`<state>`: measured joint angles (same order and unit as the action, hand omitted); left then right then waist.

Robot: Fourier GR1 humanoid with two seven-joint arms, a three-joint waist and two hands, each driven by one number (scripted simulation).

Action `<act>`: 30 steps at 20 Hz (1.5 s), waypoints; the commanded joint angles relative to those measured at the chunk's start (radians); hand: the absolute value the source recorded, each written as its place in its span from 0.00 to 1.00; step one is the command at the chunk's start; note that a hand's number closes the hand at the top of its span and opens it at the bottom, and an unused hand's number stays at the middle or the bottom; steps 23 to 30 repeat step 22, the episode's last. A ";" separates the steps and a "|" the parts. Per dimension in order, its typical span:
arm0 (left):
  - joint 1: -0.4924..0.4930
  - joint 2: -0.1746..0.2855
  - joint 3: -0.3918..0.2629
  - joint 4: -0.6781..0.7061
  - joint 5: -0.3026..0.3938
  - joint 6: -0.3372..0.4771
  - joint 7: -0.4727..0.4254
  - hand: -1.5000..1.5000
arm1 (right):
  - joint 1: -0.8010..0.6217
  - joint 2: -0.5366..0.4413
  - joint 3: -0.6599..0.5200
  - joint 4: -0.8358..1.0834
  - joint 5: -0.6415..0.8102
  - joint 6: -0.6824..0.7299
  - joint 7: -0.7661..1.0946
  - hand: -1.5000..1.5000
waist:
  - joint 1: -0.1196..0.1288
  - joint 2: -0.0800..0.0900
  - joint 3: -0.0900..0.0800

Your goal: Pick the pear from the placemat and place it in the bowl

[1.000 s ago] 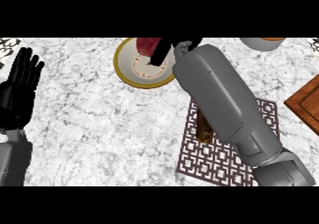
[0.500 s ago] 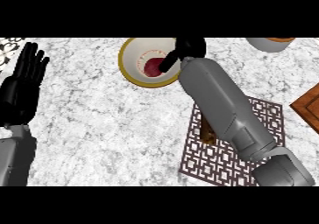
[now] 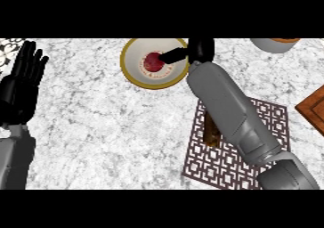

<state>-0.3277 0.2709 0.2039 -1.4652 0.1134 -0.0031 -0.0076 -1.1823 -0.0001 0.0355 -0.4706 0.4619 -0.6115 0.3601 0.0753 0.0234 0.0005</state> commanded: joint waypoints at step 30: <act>0.093 0.006 0.031 -0.069 -0.011 0.022 0.019 0.50 | 0.595 -0.255 -0.238 -0.533 -0.338 0.170 -0.400 0.00 | -0.088 -0.028 0.000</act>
